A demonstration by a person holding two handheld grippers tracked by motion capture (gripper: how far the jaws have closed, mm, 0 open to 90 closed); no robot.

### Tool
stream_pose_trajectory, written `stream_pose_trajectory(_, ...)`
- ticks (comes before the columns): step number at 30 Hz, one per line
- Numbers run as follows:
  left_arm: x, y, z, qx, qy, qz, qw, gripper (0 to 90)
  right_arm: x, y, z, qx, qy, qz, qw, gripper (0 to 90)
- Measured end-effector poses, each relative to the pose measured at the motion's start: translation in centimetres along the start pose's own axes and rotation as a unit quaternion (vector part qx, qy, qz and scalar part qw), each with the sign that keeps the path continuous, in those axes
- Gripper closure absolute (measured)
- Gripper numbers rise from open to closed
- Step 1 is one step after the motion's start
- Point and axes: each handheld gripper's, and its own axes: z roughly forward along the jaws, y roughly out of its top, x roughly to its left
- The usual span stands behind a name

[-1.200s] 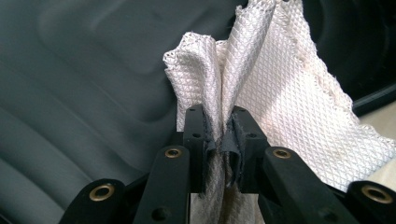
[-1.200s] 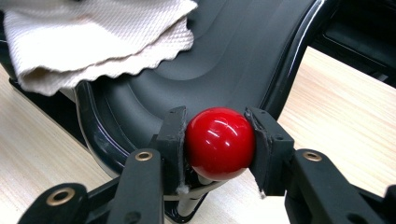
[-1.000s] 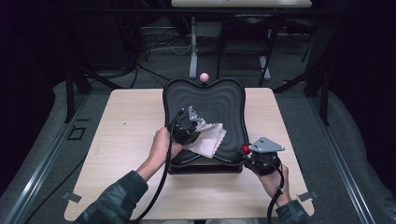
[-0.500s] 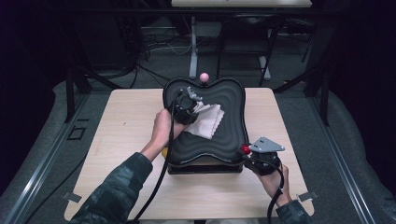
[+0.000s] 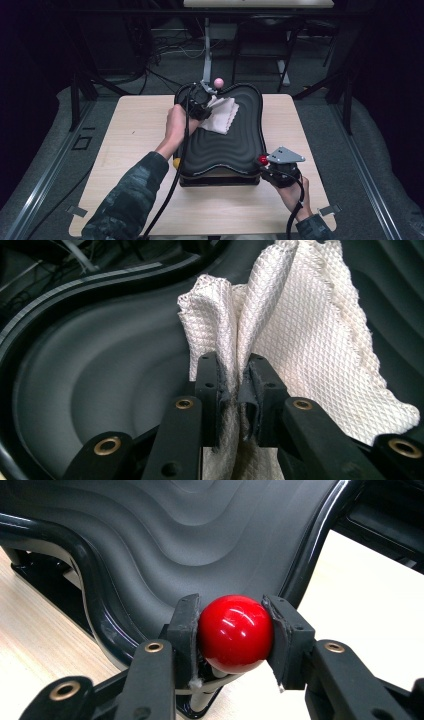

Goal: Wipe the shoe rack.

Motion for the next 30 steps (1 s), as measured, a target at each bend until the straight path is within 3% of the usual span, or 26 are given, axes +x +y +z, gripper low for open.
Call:
stream_pose_trajectory(7,0.4,0.7,0.2,-0.001,0.014,0.002,0.9999,77.4,0.0,0.0,0.0,-0.002,0.001,0.0,1.0,60.3)
stream_pose_trajectory(10,0.6,1.0,0.2,0.001,0.016,0.001,0.9999,77.3,-0.1,-0.1,0.0,-0.003,0.011,-0.001,0.9999,60.3)
stream_pose_trajectory(16,1.2,1.5,0.3,-0.004,0.021,-0.014,0.9997,77.2,-0.1,-0.1,0.0,-0.004,0.01,-0.001,0.9999,60.3)
stream_pose_trajectory(30,-0.6,2.4,1.0,-0.006,0.002,0.002,1.0,76.4,-0.1,-0.1,0.0,-0.005,0.009,-0.003,0.9999,60.3)
